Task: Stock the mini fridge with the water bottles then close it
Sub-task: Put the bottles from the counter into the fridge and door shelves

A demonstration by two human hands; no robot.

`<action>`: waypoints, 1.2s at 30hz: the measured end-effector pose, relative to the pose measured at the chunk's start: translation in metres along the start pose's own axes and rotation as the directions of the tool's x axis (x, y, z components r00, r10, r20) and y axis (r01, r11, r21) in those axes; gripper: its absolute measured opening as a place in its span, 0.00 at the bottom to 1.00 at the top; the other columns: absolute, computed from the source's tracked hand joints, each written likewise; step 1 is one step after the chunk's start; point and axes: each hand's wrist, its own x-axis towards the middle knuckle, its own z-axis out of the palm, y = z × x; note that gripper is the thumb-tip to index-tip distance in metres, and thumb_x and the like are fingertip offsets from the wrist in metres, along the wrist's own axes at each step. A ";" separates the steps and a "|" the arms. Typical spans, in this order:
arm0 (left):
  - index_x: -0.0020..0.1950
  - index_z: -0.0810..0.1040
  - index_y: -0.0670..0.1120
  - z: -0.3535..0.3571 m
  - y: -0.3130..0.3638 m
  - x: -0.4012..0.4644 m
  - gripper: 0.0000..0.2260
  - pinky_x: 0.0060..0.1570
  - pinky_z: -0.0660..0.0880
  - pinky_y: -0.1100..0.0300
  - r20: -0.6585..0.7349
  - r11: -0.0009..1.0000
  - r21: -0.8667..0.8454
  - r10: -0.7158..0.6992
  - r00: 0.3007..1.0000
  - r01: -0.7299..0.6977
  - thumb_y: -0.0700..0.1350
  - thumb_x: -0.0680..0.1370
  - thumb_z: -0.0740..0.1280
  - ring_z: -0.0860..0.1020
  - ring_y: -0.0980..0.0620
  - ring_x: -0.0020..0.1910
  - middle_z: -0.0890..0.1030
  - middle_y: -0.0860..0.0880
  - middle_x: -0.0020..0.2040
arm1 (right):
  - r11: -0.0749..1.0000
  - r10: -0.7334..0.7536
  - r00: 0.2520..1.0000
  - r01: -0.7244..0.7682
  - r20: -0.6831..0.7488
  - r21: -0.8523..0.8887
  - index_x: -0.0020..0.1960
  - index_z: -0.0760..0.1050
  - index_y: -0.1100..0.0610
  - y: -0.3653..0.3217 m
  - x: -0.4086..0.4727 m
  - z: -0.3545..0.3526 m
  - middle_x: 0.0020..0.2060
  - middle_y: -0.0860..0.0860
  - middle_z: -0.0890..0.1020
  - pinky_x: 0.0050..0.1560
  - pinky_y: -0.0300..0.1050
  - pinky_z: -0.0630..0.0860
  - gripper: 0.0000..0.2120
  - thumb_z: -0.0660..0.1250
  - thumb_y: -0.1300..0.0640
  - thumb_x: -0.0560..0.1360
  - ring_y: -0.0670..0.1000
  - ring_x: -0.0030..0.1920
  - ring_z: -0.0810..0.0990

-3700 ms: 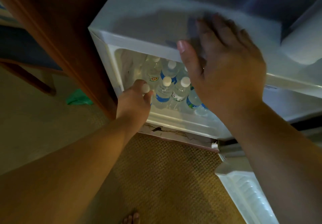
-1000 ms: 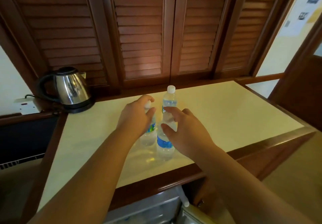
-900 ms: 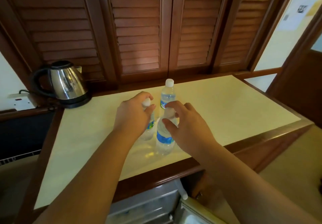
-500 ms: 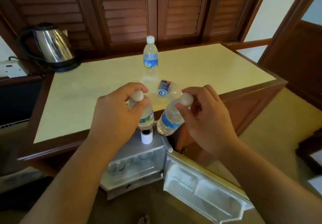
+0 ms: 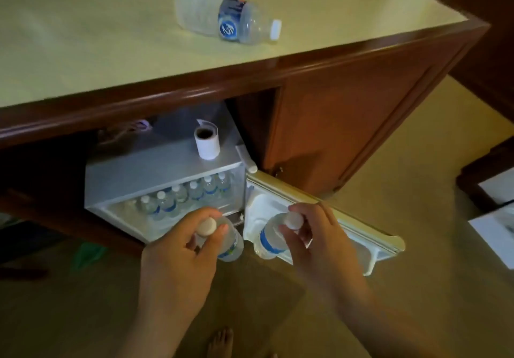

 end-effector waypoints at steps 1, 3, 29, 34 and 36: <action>0.53 0.78 0.74 0.011 -0.016 -0.003 0.08 0.34 0.74 0.73 0.006 1.000 0.006 -0.022 1.000 0.022 0.61 0.77 0.71 0.78 0.74 0.51 0.79 0.77 0.49 | 0.999 0.045 0.999 -0.045 0.000 0.007 0.59 0.70 0.39 0.016 -0.006 0.022 0.51 0.34 0.72 0.39 0.30 0.73 0.14 0.71 0.48 0.79 0.39 0.44 0.77; 0.53 0.79 0.73 0.034 -0.049 -0.010 0.10 0.37 0.74 0.69 -0.010 0.997 0.003 -0.073 0.997 0.073 0.58 0.76 0.74 0.80 0.69 0.47 0.81 0.73 0.47 | 0.992 0.123 0.992 -0.122 -0.017 0.027 0.60 0.70 0.41 0.048 -0.019 0.068 0.51 0.36 0.73 0.41 0.38 0.78 0.16 0.74 0.51 0.78 0.41 0.43 0.78; 0.56 0.87 0.58 0.218 -0.265 -0.053 0.11 0.57 0.83 0.55 0.078 0.929 -0.312 -0.182 0.980 0.197 0.44 0.76 0.79 0.85 0.57 0.58 0.87 0.59 0.55 | 0.791 0.602 0.684 -0.582 -0.412 0.191 0.67 0.73 0.58 0.260 -0.039 0.307 0.62 0.52 0.74 0.46 0.42 0.70 0.15 0.69 0.61 0.81 0.48 0.49 0.74; 0.57 0.86 0.61 0.225 -0.260 -0.045 0.11 0.58 0.82 0.53 0.114 0.929 -0.308 -0.177 0.978 0.204 0.50 0.75 0.75 0.85 0.57 0.58 0.87 0.60 0.56 | 0.651 0.743 0.513 -0.703 -0.429 0.286 0.65 0.73 0.61 0.292 -0.048 0.273 0.64 0.55 0.73 0.56 0.46 0.73 0.16 0.71 0.59 0.79 0.57 0.56 0.79; 0.57 0.85 0.62 0.228 -0.257 -0.041 0.11 0.53 0.82 0.64 0.129 0.942 -0.276 -0.160 0.979 0.191 0.51 0.76 0.75 0.85 0.59 0.57 0.86 0.62 0.55 | 0.608 0.769 0.461 -0.743 -0.444 0.282 0.65 0.73 0.61 0.306 -0.055 0.257 0.64 0.55 0.73 0.58 0.45 0.72 0.17 0.72 0.58 0.79 0.58 0.58 0.79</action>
